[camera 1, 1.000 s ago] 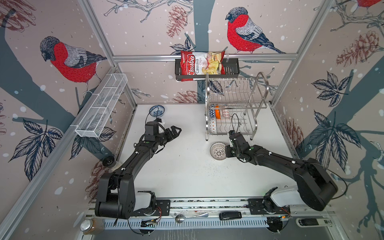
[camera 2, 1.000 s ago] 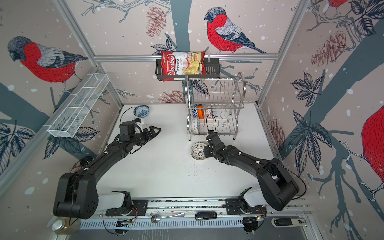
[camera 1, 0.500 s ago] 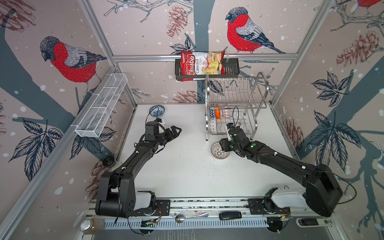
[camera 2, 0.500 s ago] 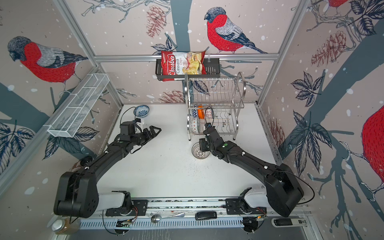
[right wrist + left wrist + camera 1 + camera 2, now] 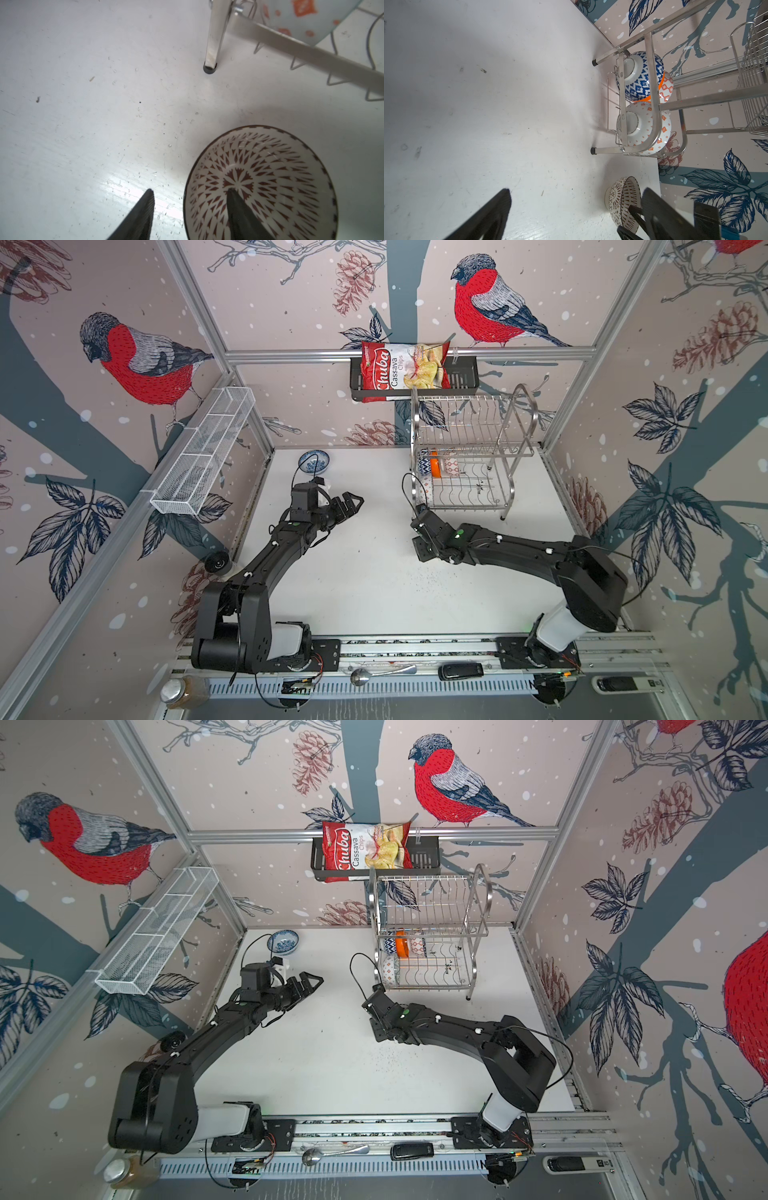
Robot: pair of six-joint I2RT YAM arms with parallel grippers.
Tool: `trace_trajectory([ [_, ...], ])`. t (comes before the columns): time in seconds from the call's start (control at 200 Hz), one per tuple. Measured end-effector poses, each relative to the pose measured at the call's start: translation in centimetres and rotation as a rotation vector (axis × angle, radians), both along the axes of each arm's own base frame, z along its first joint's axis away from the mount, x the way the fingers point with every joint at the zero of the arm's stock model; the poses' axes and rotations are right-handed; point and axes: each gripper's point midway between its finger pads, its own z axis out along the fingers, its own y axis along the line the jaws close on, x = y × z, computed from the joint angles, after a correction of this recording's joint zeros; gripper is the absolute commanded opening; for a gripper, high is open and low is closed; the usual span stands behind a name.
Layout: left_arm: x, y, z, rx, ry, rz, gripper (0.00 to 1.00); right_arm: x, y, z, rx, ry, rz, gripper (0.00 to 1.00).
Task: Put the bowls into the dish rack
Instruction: 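Lift the maroon-patterned bowl toward the rack with the right gripper, then insert the held maroon bowl into the rack slot beside the green bowl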
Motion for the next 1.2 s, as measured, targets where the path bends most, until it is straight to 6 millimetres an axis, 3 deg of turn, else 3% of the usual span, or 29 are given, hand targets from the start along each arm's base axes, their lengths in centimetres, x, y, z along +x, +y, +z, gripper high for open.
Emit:
trace_trajectory([
  [0.26,0.0,0.0,-0.2,-0.005,0.01,0.002,0.98,-0.1,1.1,-2.9,-0.128,0.017,0.016,0.32],
  [0.495,0.0,-0.1,-0.2,-0.007,0.01,0.0,0.98,0.5,0.6,-2.8,-0.163,-0.004,-0.003,0.15],
  [0.64,0.0,-0.1,-0.2,-0.013,0.015,0.004,0.98,1.0,0.0,-1.8,-0.138,-0.017,-0.022,0.05],
  [0.885,-0.1,-0.1,-0.2,-0.015,0.016,0.002,0.98,1.1,-1.0,-0.2,-0.049,-0.016,-0.039,0.01],
  [1.201,-0.5,-1.6,0.4,-0.055,-0.012,-0.057,0.98,1.5,-3.4,5.7,0.29,-0.061,-0.054,0.01],
])
